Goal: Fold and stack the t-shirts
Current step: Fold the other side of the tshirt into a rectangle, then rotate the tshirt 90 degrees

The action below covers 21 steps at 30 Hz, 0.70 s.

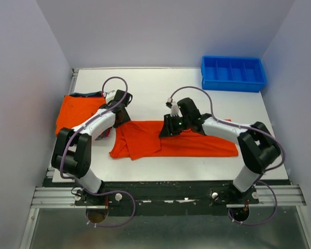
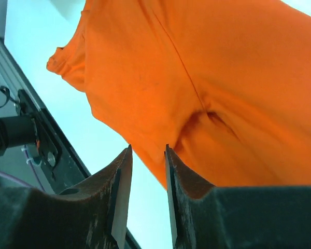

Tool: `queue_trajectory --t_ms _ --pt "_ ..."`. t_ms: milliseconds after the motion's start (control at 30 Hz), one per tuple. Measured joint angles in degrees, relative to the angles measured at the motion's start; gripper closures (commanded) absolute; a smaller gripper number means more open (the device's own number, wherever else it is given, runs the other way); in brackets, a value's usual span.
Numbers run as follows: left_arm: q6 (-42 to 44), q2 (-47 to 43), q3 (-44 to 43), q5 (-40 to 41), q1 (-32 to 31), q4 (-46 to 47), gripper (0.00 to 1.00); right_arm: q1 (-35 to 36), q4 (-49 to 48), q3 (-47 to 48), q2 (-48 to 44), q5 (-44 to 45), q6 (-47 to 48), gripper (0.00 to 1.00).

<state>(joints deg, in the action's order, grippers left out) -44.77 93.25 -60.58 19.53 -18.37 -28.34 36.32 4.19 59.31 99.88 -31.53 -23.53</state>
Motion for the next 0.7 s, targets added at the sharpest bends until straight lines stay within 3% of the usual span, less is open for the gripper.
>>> queue_trajectory --t_ms 33,67,100,133,167,467,600,700 --pt "0.0 -1.2 -0.1 0.5 -0.8 -0.6 0.53 -0.2 0.3 -1.9 -3.0 1.9 0.0 0.97" --pt "0.0 -2.5 -0.2 1.0 -1.8 -1.1 0.58 -0.3 0.5 -3.8 -6.1 4.2 0.0 0.99" --pt "-0.1 -3.7 -0.2 1.4 -2.9 -1.5 0.72 -0.4 1.0 -5.7 -9.1 7.2 -0.2 0.99" --pt "-0.2 -4.7 -0.2 1.7 -3.8 -1.8 0.96 -0.4 2.1 -7.3 -11.9 10.0 -1.0 0.99" --pt "-0.8 -5.9 0.1 1.9 -5.2 -1.8 1.0 -0.4 3.0 -9.1 -14.4 13.1 -1.9 0.99" --pt "-3.5 -6.6 3.4 2.1 -9.6 -0.4 1.0 -1.4 21.0 -19.7 -31.3 42.0 -14.8 0.99" --pt "-4.7 -1.4 3.4 1.8 -9.5 1.3 1.0 -2.0 25.7 -22.7 -34.7 47.8 -19.4 0.99" --pt "-5.5 2.7 3.3 1.4 -9.5 2.2 1.0 -2.1 27.5 -23.1 -32.0 49.1 -21.5 0.99"
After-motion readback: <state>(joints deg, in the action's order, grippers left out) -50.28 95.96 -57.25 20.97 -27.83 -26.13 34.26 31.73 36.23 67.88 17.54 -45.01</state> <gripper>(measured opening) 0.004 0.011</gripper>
